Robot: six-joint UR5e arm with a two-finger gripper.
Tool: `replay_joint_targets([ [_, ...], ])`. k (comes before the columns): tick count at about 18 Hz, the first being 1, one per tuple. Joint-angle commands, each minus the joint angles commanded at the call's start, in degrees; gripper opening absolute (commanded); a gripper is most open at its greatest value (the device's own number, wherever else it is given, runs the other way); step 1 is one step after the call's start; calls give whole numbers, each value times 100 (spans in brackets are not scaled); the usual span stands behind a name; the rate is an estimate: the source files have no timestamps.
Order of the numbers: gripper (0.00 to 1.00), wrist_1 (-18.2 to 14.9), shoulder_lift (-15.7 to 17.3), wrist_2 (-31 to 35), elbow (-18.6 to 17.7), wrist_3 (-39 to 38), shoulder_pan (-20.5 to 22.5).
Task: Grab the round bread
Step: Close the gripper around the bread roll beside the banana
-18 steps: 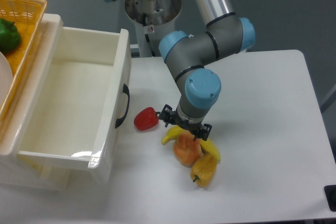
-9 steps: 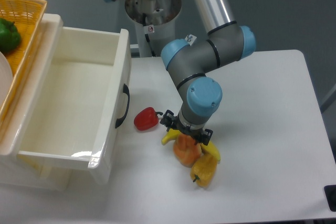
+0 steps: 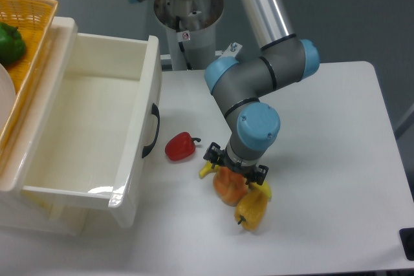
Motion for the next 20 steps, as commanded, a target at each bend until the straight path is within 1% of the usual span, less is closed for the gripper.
replay_joint_targets([
  [4, 100, 0, -79, 9, -17, -18, 9],
  [13, 100, -9, -123, 176, -9, -26, 9],
  [14, 96, -9, -140, 193, 0, -53, 9],
  [18, 92, -9, -167, 202, 0, -88, 9],
  [20, 83, -9, -167, 202, 0, -97, 9],
])
